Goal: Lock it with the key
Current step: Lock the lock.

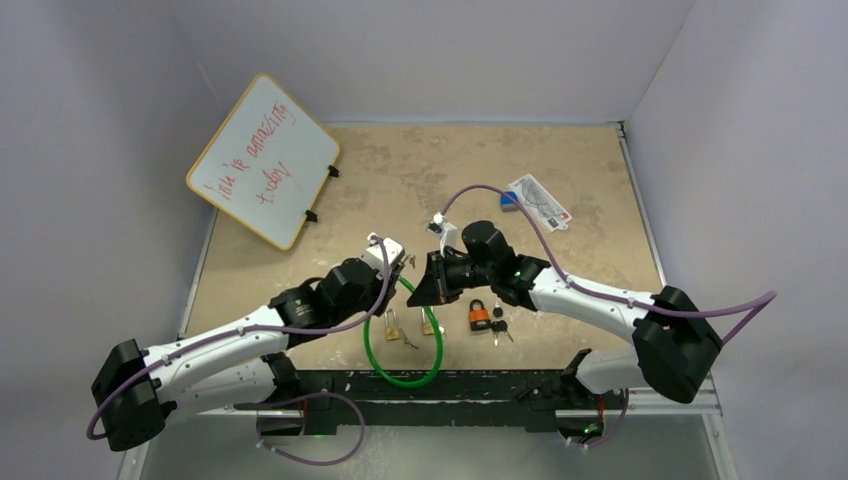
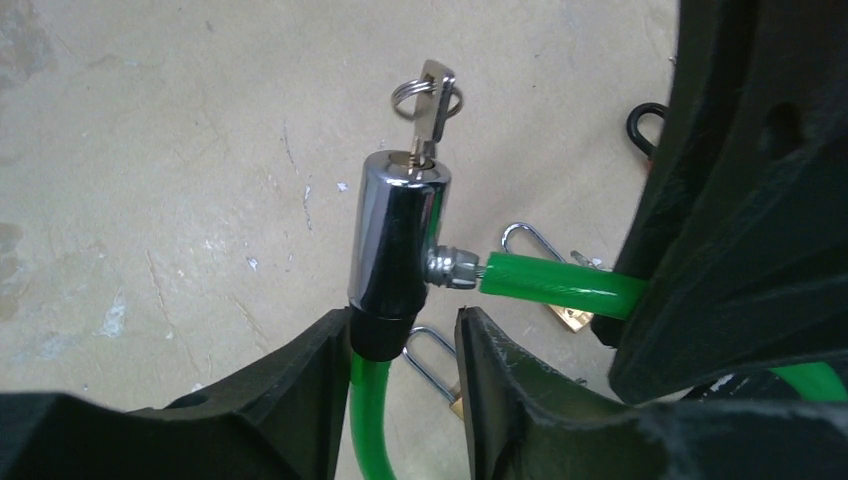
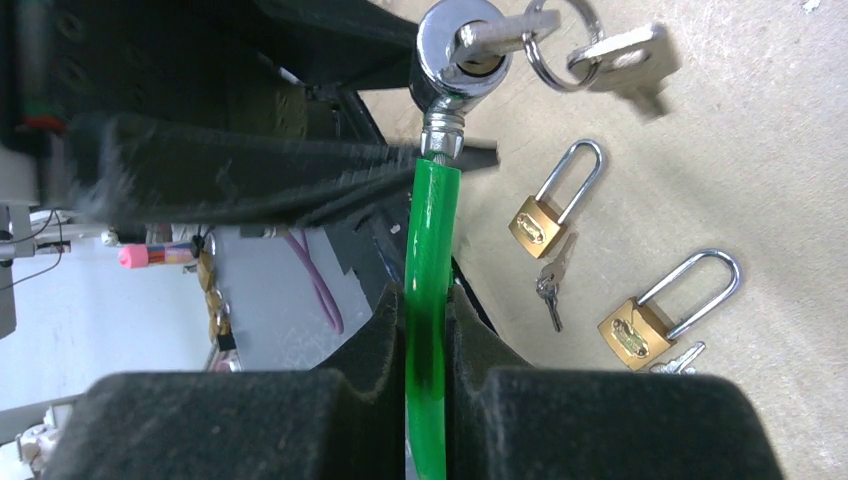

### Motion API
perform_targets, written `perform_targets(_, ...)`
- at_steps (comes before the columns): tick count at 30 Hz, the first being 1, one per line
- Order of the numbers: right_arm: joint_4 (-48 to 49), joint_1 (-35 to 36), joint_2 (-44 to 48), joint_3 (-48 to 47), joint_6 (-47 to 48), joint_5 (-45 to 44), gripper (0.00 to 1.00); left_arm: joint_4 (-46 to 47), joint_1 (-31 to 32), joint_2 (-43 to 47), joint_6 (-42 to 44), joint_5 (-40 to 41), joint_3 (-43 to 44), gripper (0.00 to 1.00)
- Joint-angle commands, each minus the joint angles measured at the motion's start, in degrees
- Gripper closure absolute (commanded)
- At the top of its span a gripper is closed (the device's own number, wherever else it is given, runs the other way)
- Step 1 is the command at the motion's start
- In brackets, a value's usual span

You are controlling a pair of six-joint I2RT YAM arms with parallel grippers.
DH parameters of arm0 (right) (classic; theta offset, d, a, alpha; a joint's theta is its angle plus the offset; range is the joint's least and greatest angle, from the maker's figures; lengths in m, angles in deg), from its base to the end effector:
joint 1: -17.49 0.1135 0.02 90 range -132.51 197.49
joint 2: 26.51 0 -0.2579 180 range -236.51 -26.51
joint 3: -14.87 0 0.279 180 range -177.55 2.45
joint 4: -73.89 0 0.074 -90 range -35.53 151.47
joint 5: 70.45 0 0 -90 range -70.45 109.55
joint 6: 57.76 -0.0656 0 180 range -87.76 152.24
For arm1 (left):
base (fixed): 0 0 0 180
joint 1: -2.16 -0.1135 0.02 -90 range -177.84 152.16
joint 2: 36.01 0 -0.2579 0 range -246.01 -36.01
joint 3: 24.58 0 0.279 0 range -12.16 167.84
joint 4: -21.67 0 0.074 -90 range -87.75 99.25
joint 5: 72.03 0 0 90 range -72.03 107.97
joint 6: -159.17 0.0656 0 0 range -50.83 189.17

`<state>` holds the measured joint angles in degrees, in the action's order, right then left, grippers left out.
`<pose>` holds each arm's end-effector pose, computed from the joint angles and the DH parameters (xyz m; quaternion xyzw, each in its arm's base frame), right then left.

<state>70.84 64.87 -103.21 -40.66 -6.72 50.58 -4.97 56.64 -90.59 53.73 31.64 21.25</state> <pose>0.2051 0.2728 0.2103 -0.2043 0.7963 0.5218 0.2279 0.1628 -0.2014 0.2015 0.2433 0.8498 -0.1743 0.4339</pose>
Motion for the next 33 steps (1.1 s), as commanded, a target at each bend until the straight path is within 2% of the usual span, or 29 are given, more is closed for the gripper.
perform_targets(1, 4.04, 0.26, 2.4, -0.76, 0.66, -0.65, 1.0, 5.9, 0.08, 3.08, -3.04, -0.95, -4.15, 0.81)
perform_targets(2, 3.36, 0.33, 2.34, -1.02, 0.82, -1.05, 1.0, 6.32, 0.12, 3.88, -2.56, -1.04, -4.82, 0.89)
perform_targets(3, 2.97, 0.33, 2.15, -1.15, 0.87, -1.32, 1.0, 6.66, 0.1, 4.72, -2.12, -1.21, -5.08, 0.93)
perform_targets(6, 2.51, 0.31, 1.67, -1.77, 0.54, -1.58, 1.0, 7.6, 0.12, 6.11, -0.4, -3.43, -5.0, 1.0)
perform_targets(11, 1.51, 0.65, -0.27, -4.08, -0.89, -1.61, 1.0, 9.12, 0.1, 4.39, 1.3, -10.06, -3.32, 1.0)
perform_targets(16, -0.73, 0.96, -0.36, -5.75, -2.15, -6.59, 1.0, 8.52, 0.48, 0.93, 2.85, -15.0, -1.3, 1.0)
perform_targets(19, -3.45, 0.95, -0.6, -6.89, -2.97, -10.89, 1.0, 8.23, 1.17, 0.67, 3.72, -14.7, -0.77, 1.0)
perform_targets(28, -5.52, 2.42, -4.31, -9.87, -1.54, -11.73, 1.0, 9.95, 1.87, 0.95, 4.51, -16.96, 1.32, 1.0)
perform_targets(33, -6.2, 2.63, -2.58, -8.4, -1.5, -12.72, 1.0, 6.07, 1.96, 1.38, 5.04, -12.58, 2.08, 1.0)
